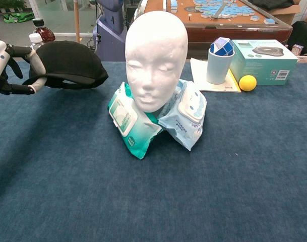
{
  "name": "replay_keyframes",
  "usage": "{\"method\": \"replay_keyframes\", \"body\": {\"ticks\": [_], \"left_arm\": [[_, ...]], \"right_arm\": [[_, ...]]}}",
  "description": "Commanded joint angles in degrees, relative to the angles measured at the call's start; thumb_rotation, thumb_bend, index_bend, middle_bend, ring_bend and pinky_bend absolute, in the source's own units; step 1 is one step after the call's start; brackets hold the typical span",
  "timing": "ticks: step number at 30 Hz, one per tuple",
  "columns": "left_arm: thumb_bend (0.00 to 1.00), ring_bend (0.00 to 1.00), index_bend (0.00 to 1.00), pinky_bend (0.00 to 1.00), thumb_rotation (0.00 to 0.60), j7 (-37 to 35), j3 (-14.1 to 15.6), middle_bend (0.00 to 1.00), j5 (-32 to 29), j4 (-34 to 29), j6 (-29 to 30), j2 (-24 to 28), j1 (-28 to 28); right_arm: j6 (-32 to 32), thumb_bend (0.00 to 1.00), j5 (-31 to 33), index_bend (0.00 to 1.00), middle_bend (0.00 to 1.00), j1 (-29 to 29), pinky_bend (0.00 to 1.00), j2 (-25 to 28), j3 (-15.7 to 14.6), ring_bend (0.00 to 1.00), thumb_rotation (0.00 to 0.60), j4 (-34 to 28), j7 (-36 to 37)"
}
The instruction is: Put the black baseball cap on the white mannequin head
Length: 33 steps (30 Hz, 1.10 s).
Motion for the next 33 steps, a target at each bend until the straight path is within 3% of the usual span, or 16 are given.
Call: {"method": "replay_keyframes", "body": {"ticks": [1, 19, 26, 33], "left_arm": [[0.34, 0.37, 0.63, 0.52, 0.600, -0.35, -0.08, 0.56, 0.83, 0.48, 1.84, 0.89, -0.50], [0.34, 0.40, 0.70, 0.52, 0.600, 4.57, -0.02, 0.61, 5.84, -3.99, 12.55, 9.76, -2.67], [0.34, 0.40, 0.72, 0.53, 0.600, 9.54, -0.51, 0.62, 8.65, -8.80, 15.01, 14.81, -5.41], [0.34, 0.42, 0.76, 0.54, 0.600, 16.24, -1.17, 0.64, 13.07, -17.92, 16.10, 19.22, -10.05]], "right_arm": [[0.00, 0.21, -0.02, 0.37, 0.43, 0.00, 0.34, -0.01, -0.01, 0.33, 0.600, -0.01, -0.03], [0.03, 0.21, -0.16, 0.37, 0.43, 0.00, 0.34, -0.16, -0.08, 0.33, 0.600, -0.08, -0.36], [0.21, 0.21, -0.27, 0.37, 0.43, -0.05, 0.34, -0.07, -0.07, 0.33, 0.600, -0.25, -0.40], [0.83, 0.21, -0.35, 0.37, 0.43, -0.28, 0.34, 0.30, 0.09, 0.33, 0.600, -0.41, 0.05]]}}
